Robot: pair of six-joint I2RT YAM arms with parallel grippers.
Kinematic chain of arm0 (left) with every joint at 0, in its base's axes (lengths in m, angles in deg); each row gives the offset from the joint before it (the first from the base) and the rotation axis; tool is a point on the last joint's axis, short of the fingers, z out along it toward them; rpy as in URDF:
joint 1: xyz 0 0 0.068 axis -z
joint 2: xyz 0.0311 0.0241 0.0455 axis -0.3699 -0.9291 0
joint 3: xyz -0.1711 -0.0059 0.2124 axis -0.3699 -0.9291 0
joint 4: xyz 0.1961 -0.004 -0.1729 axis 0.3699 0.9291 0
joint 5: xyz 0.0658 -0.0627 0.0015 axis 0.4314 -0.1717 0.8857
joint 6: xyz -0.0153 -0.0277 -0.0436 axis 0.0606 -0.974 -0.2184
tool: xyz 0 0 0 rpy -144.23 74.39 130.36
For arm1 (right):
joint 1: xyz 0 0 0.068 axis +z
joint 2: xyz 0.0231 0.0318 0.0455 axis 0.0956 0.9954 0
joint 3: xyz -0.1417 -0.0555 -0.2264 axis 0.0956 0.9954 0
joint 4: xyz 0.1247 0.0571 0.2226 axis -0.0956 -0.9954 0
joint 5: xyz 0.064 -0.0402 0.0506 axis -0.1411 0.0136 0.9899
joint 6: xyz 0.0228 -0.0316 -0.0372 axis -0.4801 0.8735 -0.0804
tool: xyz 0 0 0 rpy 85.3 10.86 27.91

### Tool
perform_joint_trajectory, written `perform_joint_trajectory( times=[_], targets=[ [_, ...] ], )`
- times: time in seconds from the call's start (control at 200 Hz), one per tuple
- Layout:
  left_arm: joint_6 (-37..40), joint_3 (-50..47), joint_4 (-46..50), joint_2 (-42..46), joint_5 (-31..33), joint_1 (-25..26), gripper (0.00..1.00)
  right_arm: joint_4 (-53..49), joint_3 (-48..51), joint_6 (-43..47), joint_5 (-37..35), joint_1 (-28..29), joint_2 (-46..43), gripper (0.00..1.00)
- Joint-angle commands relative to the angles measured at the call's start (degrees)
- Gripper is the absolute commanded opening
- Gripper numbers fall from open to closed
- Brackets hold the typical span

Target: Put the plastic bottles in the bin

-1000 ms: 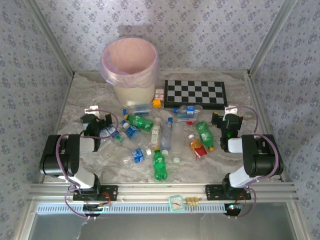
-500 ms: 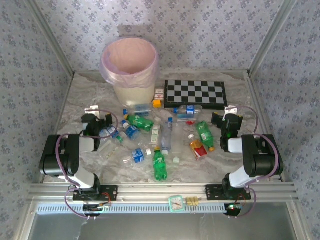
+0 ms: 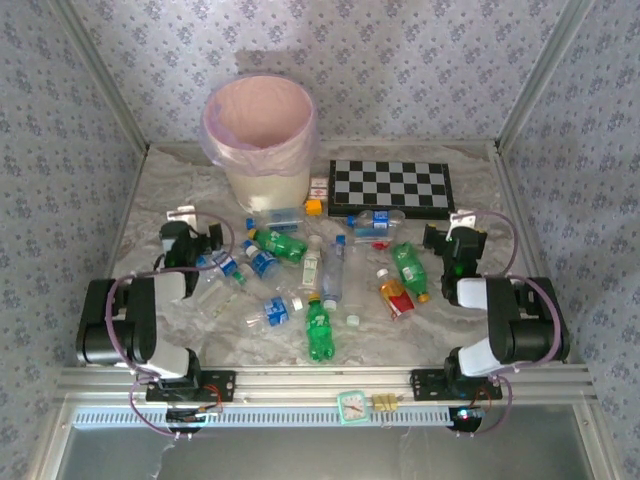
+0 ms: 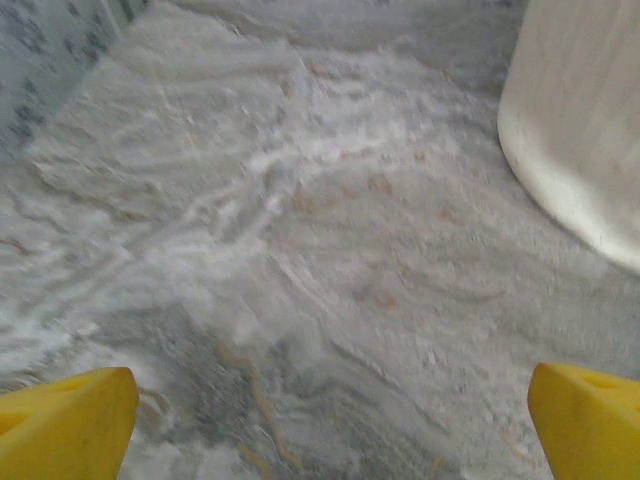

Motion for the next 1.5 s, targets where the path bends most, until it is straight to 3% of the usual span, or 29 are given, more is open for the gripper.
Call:
perform_joint_trajectory(
  times=[0.0, 0.22, 0.43, 0.555, 0.83, 0.945, 1.124, 1.494],
  targets=[
    [-2.24, 3.65, 6.78, 5.29, 5.90, 0.20, 1.00, -8.56, -3.63, 0.48, -4.84, 1.27, -6.01, 1.00],
    [-14.43, 7.41, 12.29, 15.76, 8.77, 0.20, 1.00, -38.29, -15.71, -12.22, -5.08, 2.32, -15.16, 1.00],
    [-31.01, 9.81, 20.42, 20.52, 3.91, 1.32, 1.00, -56.39, -24.00, -18.60, 5.29, 5.94, -17.64, 1.00],
    [-36.87, 8.27, 23.22, 22.51, 2.72, 6.73, 1.00, -68.28, -29.51, -17.33, 13.14, 8.81, -15.78, 1.00],
    [-44.97, 5.32, 30.65, 26.34, 6.45, 19.36, 0.99, -89.91, -37.59, -14.75, 16.43, 14.33, -8.57, 0.98],
    [-46.71, 4.61, 30.09, 26.22, 8.53, 24.06, 0.98, -92.10, -37.89, -13.91, 14.40, 15.50, -4.26, 0.94],
    [-46.74, 5.45, 27.54, 22.33, 9.49, 29.59, 0.98, -89.79, -37.17, -13.01, 13.01, 15.77, 1.20, 0.80],
    [-44.06, 9.85, 22.26, 12.84, 3.40, 34.28, 0.99, -83.47, -39.46, -9.81, 9.32, 16.00, 11.09, 0.77]
  ],
)
